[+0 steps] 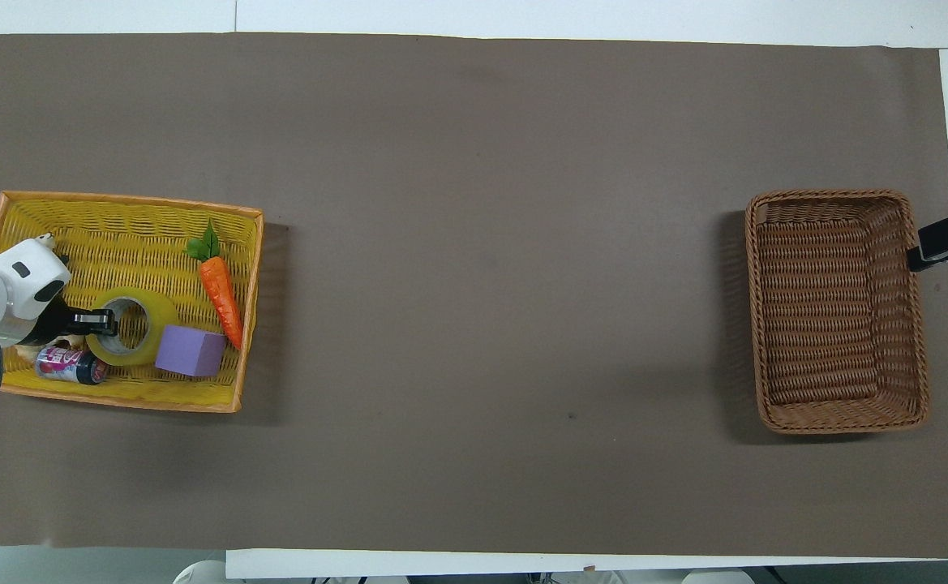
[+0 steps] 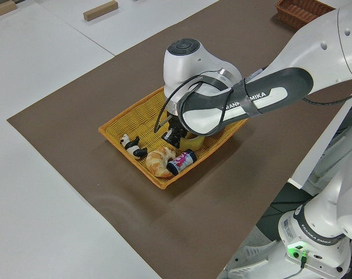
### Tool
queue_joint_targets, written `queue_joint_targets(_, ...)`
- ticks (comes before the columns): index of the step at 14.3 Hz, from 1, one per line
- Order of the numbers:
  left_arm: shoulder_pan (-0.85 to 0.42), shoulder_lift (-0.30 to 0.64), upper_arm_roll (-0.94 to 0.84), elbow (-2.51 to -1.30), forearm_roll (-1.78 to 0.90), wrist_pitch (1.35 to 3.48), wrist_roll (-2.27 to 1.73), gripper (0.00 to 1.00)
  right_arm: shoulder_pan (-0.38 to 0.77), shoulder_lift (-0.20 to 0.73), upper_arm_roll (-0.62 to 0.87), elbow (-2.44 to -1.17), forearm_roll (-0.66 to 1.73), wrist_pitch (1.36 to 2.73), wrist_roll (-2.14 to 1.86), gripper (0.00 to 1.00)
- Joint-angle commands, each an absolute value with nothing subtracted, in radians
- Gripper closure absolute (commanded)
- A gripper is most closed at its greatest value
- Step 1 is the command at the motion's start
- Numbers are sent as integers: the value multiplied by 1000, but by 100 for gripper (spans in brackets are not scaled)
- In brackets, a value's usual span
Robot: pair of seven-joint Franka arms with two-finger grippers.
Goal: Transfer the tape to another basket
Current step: 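Lift the tape roll with the left gripper toward the table center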
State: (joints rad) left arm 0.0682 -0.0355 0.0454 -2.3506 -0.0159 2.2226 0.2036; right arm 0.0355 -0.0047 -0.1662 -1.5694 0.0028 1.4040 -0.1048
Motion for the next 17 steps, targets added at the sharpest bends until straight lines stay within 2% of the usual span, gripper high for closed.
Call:
queue_joint_targets(1, 28, -21, 52, -2072, -23, 1917, 199, 100, 32, -20, -163, -1583, 3, 1396, -106, 0)
queue_joint_targets(3, -15, -17, 51, -1894, -61, 1763, 142, 100, 32, -20, -163, -1583, 3, 1396, -106, 0)
queue_joint_targets(5, -90, -14, 51, -1820, -151, 1741, 21, 100, 32, -20, -163, -1583, 3, 1396, -106, 0)
queue_joint_targets(8, -272, -17, 49, -1844, -244, 1837, -193, 100, 32, -20, -163, -1583, 3, 1396, -106, 0)
queue_joint_targets(13, -503, -17, 49, -1853, -379, 1995, -317, 100, 32, -20, -163, -1583, 3, 1396, -106, 0)
queue_joint_targets(16, -518, -17, 49, -1851, -465, 2000, -322, 100, 32, -20, -163, -1583, 3, 1393, -104, 0)
queue_joint_targets(17, -518, -17, 49, -1852, -465, 1996, -321, 100, 28, -21, -164, -1585, 3, 1353, -101, 0)
